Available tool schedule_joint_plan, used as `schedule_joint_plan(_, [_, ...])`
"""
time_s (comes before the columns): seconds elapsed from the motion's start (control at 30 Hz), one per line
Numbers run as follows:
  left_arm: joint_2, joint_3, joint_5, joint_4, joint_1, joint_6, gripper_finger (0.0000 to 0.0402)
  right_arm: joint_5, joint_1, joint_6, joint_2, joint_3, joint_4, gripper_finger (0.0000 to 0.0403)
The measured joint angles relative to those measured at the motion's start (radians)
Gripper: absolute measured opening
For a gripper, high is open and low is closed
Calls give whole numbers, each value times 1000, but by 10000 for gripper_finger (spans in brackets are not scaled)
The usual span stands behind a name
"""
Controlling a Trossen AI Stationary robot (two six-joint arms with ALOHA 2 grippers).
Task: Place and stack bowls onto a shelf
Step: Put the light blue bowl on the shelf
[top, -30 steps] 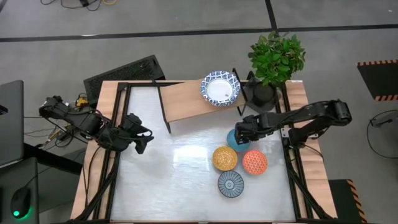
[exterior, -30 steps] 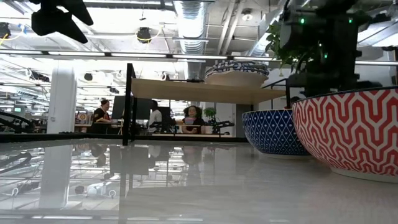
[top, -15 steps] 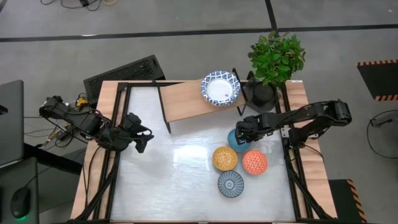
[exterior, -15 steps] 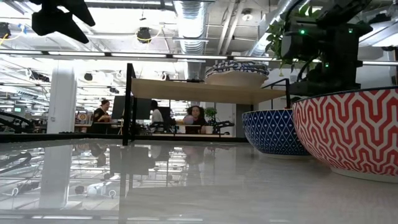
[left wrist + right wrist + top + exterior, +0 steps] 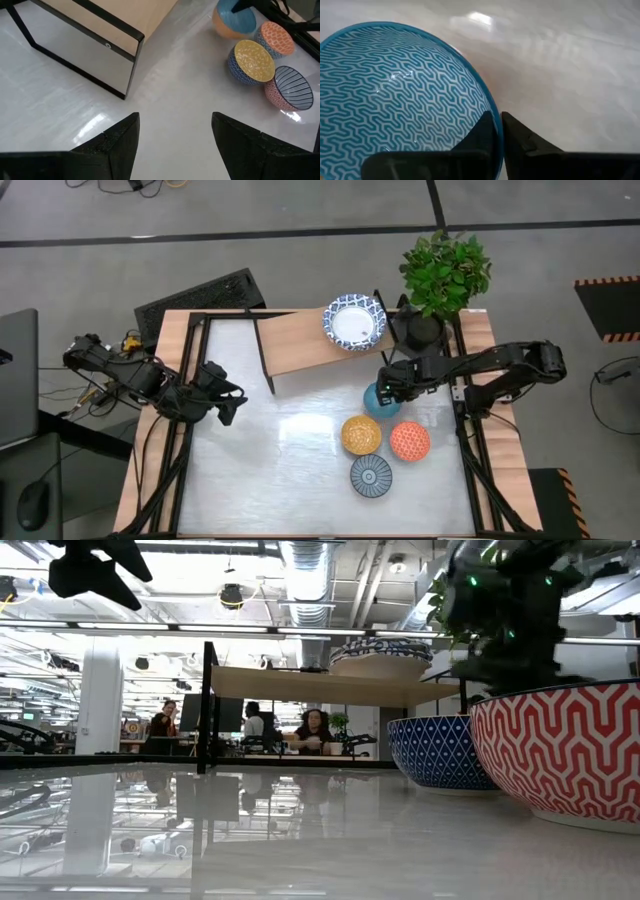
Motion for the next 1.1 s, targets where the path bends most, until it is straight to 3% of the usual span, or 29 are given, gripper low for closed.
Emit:
schedule_joint_plan(0.23, [0,0,7,-3,0,-1,232,-8,19,-42,-19,184,-106,39])
schedule_joint_plan(0.5, [0,0,6,-3,0,-2,232,-26,127,-36,21,484,-41,39])
schedule_joint_plan(0.67, [0,0,-4,-4,0,3,232,7,143,-95,142,683,2,39])
schedule_joint_plan(0.83, [0,0,-8,-8,0,4,232,22,86,-209,313,907,-22,39])
schedule_joint_plan(1.1, [0,0,8,-24,0,4,232,-48,-38,-321,560,1193,-102,39])
